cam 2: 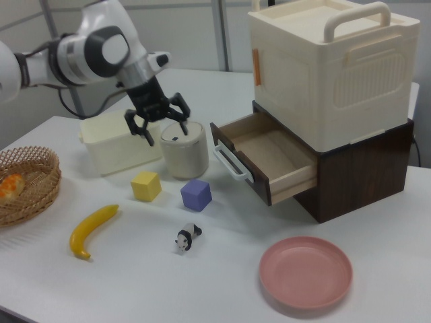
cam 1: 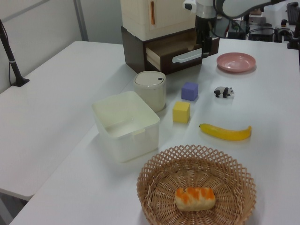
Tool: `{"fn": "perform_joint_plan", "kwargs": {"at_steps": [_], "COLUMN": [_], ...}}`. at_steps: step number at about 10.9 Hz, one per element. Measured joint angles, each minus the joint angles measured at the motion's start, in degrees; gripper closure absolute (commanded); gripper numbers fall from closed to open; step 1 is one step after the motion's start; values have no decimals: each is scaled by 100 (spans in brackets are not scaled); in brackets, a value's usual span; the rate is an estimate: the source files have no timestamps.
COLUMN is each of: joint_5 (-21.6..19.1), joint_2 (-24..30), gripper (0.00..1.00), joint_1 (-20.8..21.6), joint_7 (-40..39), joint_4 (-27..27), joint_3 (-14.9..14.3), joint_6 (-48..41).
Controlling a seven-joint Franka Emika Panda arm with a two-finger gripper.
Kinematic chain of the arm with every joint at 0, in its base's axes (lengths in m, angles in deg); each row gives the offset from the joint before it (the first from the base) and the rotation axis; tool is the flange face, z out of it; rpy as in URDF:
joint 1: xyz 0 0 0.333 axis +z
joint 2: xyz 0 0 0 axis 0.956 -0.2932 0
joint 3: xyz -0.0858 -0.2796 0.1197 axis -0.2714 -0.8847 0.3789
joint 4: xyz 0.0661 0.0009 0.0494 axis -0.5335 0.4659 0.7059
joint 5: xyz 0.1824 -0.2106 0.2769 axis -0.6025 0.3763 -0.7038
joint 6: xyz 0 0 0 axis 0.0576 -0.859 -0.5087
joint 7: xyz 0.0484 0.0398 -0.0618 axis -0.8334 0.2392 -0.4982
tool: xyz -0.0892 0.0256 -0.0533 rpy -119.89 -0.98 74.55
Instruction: Open the drawer
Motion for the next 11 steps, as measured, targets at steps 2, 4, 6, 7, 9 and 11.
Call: {"fn": "perform_joint_plan", "kwargs": {"at_steps": [2,4,6,7,9,11], "joint_5": [-86,-590,-872,-916,-945,-947], "joint_2": [2,23,186,294,446,494], "gripper": [0,0,0,0,0,0], "joint_1": [246,348,340,337,335,336], "joint_7": [858,1439,1912,2107,2251,2321], "joint_4": [-274,-598,-772,-776,-767,-755], "joint_3": [6,-2,-87,-109,-125,-168], "joint_6": [-565,-1101,-1474,-1678,-2006,-2091]}}
